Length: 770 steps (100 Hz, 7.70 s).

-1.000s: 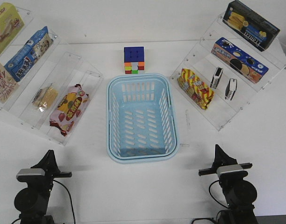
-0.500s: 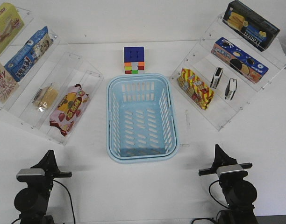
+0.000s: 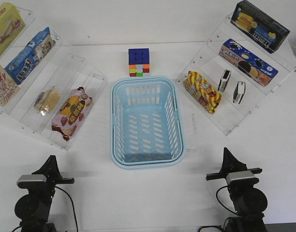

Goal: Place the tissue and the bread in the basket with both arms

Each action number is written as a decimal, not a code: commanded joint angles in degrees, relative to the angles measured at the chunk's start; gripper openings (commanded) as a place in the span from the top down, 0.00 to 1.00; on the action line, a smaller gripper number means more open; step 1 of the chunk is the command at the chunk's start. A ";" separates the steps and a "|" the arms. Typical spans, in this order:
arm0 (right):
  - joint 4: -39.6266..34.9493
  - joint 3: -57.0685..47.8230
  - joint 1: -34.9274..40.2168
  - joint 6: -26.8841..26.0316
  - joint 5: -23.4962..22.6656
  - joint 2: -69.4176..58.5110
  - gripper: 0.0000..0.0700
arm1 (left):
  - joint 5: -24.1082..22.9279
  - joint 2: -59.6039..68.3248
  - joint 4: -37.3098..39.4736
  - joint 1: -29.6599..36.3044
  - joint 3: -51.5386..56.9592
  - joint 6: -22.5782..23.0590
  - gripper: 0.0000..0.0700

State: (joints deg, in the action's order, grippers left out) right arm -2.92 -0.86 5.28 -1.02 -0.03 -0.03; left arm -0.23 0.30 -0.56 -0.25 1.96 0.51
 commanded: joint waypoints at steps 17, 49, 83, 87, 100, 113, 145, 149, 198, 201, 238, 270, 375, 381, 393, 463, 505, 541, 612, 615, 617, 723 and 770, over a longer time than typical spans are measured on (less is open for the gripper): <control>1.09 0.13 0.11 -10.78 -0.15 -0.04 1.00 | 0.00 -0.11 0.63 -0.07 -1.16 0.33 1.00; -6.84 -14.32 -0.02 -20.57 8.92 -7.80 1.00 | 0.00 -0.11 0.63 -0.07 -1.16 0.33 1.00; -9.64 -36.76 -0.11 -9.57 11.06 -40.83 0.41 | 0.00 -0.11 0.63 -0.07 -1.16 0.33 1.00; -9.57 -39.08 -0.17 -8.66 11.13 -44.54 0.37 | 0.00 -0.11 0.61 -0.07 -1.16 0.33 1.00; -8.68 -46.34 -1.95 -5.16 11.06 -56.04 0.37 | 0.00 -0.11 0.61 -0.07 -1.16 0.31 1.00; -8.72 -53.37 -4.98 -3.45 10.99 -66.14 0.38 | 0.00 -0.11 0.63 -0.07 -1.16 0.33 1.00; -5.84 -63.67 -11.45 -4.00 5.46 -84.59 0.38 | 0.00 -0.11 0.63 -0.07 -1.16 0.33 1.00; -5.62 -64.28 -11.67 -4.02 5.46 -86.27 0.39 | 0.00 -0.11 0.61 -0.07 -1.16 0.31 1.00; -5.31 -64.78 -10.75 -6.34 -4.13 -75.76 0.99 | 0.00 -0.11 0.61 -0.07 -1.16 0.31 1.00; -5.51 -64.78 -10.25 -7.06 -6.91 -73.77 0.99 | 0.00 -0.11 0.61 -0.07 -1.16 0.33 1.00; -9.16 -64.76 11.87 -3.52 -23.85 -69.88 0.99 | 0.00 -0.11 0.61 -0.07 -1.16 0.33 1.00; -9.51 -64.78 19.82 -0.48 -23.54 -76.30 0.46 | 0.00 -0.11 0.63 -0.07 -1.16 -0.20 1.00; 4.92 -30.82 3.50 -5.07 -10.27 -33.14 0.99 | 0.04 36.35 -8.96 -0.07 37.29 3.43 0.75; 4.85 -30.82 3.48 -5.20 -10.25 -33.14 0.99 | 0.02 41.53 -8.87 -0.04 40.79 8.24 0.38; 4.52 -30.82 3.50 -5.22 -10.45 -33.03 0.99 | -0.07 50.05 -8.94 -0.04 46.84 15.21 0.13; 4.52 -30.82 3.50 -5.22 -10.45 -33.05 0.99 | -9.51 76.54 -9.99 0.33 60.76 26.86 1.00; 4.52 -30.82 3.50 -5.25 -10.43 -33.05 0.99 | 7.61 65.51 -9.33 8.46 68.32 13.75 1.00; 4.52 -30.82 3.50 -5.44 -10.43 -33.05 0.99 | 27.28 70.34 -3.34 27.82 69.00 1.44 0.90; 4.33 -30.84 3.48 -5.57 -10.43 -33.03 0.99 | -0.85 53.94 -27.78 20.70 67.98 1.75 1.00; 4.33 -30.84 3.48 -5.57 -10.43 -33.03 0.99 | -1.27 52.17 -28.30 19.98 66.51 1.62 1.00; 4.33 -30.84 3.48 -5.57 -10.43 -33.03 0.99 | -1.31 50.82 -28.00 19.56 65.07 1.38 1.00; 4.63 -30.84 3.50 -5.57 -10.43 -33.03 0.99 | -1.31 13.90 -2.95 12.57 27.34 -1.22 1.00; 4.59 -30.84 3.48 -5.57 -10.43 -33.00 0.99 | -0.33 -0.11 0.87 -1.33 2.14 -3.26 1.00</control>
State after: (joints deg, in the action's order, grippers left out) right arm 0.91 -31.44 8.62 -6.02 -10.44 -32.97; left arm -1.52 0.32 -0.12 -1.37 5.45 -2.11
